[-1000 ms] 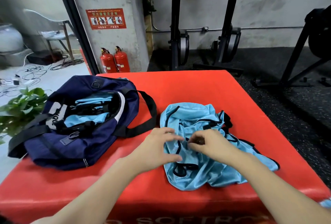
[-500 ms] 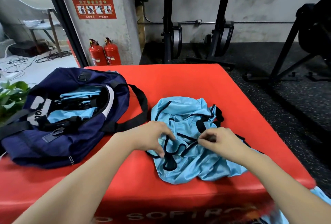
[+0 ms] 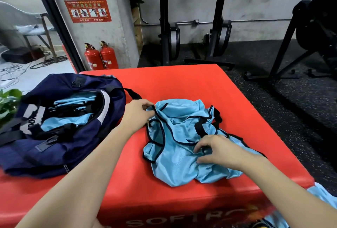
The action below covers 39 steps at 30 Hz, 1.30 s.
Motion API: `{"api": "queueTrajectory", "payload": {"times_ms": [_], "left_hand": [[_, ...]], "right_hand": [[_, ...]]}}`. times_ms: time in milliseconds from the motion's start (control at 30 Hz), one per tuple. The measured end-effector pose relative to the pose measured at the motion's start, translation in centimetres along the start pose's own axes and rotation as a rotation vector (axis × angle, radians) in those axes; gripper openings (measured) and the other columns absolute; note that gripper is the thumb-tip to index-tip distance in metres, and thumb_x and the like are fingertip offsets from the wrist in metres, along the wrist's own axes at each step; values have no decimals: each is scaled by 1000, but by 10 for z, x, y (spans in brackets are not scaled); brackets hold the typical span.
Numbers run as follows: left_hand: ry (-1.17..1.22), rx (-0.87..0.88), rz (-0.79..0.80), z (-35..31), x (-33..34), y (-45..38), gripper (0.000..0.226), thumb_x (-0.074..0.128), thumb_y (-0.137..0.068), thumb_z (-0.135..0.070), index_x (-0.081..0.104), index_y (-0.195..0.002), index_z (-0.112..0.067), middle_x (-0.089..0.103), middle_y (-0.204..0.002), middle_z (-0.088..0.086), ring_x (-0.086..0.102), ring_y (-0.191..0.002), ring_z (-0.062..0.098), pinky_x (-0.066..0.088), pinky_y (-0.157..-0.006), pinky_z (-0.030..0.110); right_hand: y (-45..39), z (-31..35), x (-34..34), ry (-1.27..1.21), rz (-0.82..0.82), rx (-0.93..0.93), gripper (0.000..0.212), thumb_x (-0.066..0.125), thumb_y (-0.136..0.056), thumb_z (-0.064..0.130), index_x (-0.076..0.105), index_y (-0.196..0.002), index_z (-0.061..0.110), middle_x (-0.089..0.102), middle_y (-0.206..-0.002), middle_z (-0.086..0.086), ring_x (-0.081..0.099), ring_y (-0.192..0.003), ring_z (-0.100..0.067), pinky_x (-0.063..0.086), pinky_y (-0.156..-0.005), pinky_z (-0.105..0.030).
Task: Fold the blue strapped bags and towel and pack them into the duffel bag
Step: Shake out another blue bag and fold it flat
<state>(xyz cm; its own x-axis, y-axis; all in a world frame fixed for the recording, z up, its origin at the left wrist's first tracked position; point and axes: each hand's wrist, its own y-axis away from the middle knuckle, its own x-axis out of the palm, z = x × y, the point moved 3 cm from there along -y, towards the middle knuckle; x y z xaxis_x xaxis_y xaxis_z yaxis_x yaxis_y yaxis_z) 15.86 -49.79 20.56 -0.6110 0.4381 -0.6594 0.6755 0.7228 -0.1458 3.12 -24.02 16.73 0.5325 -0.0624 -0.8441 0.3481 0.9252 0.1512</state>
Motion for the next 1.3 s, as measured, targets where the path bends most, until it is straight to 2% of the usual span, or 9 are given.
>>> {"api": "queueTrajectory", "payload": {"times_ms": [100,300,367,467,600,933,1033,1100,1300], "left_hand": [[-13,6,35,7,-6,9,24,83,-75,-18,74,-92,-33,74,-89,-13,68,-87,8,54,-86,32],[-30,118,-179,-8,-23,48,32,71,-86,-11,71,-115,-26,66,-109,-16,61,-108,6,47,-101,30],[25,184,-175,-25,-17,67,28,75,-87,-23,71,-114,-27,68,-106,-18,62,-100,1,50,-95,28],[115,187,58,-43,7,96,61,85,-76,-40,60,-131,-34,66,-106,-21,62,-91,-3,48,-82,12],[157,155,99,-42,21,98,73,82,-78,-19,48,-140,-39,56,-62,-15,50,-57,1,40,-62,15],[371,30,-165,-10,-31,40,48,73,-81,-1,65,-108,-39,72,-72,-11,62,-73,7,51,-83,29],[375,-21,-254,6,-42,25,39,69,-84,-4,67,-114,-28,72,-76,-8,61,-67,1,49,-74,20],[341,-55,-316,19,-46,17,36,68,-83,-12,67,-112,-34,75,-84,-8,63,-71,4,52,-80,29],[62,46,-388,10,-36,30,48,51,-84,4,65,-123,-19,62,-116,-8,60,-112,17,43,-106,36]], "right_hand": [[-8,7,-3,-58,-75,-37,2,77,-85,32,76,-86,32,71,-83,16,62,-77,-1,48,-74,-23],[-23,27,-16,-401,-321,-87,10,73,-90,15,70,-85,23,71,-79,10,66,-75,-4,49,-73,-22],[-28,37,-19,-502,-379,-99,11,72,-90,12,69,-85,21,70,-73,7,63,-65,-4,47,-66,-20],[-36,48,-27,-625,-464,-112,10,73,-90,12,70,-84,19,72,-76,-6,60,-64,-15,48,-61,-35],[-36,51,-36,-727,-562,-136,10,74,-88,10,73,-85,20,74,-84,-1,65,-77,-13,50,-74,-35],[-16,21,-34,-465,-496,-22,18,82,-83,29,72,-96,22,74,-90,13,67,-82,3,46,-76,-8],[-13,6,-33,-311,-477,23,17,81,-84,31,71,-96,25,72,-89,14,66,-80,4,46,-74,-8],[-11,-3,-33,-272,-488,44,16,80,-84,26,70,-96,25,72,-88,13,64,-79,5,45,-72,-7],[-7,-20,-37,-72,-351,116,15,72,-87,14,71,-95,26,72,-95,11,66,-89,-5,50,-85,-25]]}}
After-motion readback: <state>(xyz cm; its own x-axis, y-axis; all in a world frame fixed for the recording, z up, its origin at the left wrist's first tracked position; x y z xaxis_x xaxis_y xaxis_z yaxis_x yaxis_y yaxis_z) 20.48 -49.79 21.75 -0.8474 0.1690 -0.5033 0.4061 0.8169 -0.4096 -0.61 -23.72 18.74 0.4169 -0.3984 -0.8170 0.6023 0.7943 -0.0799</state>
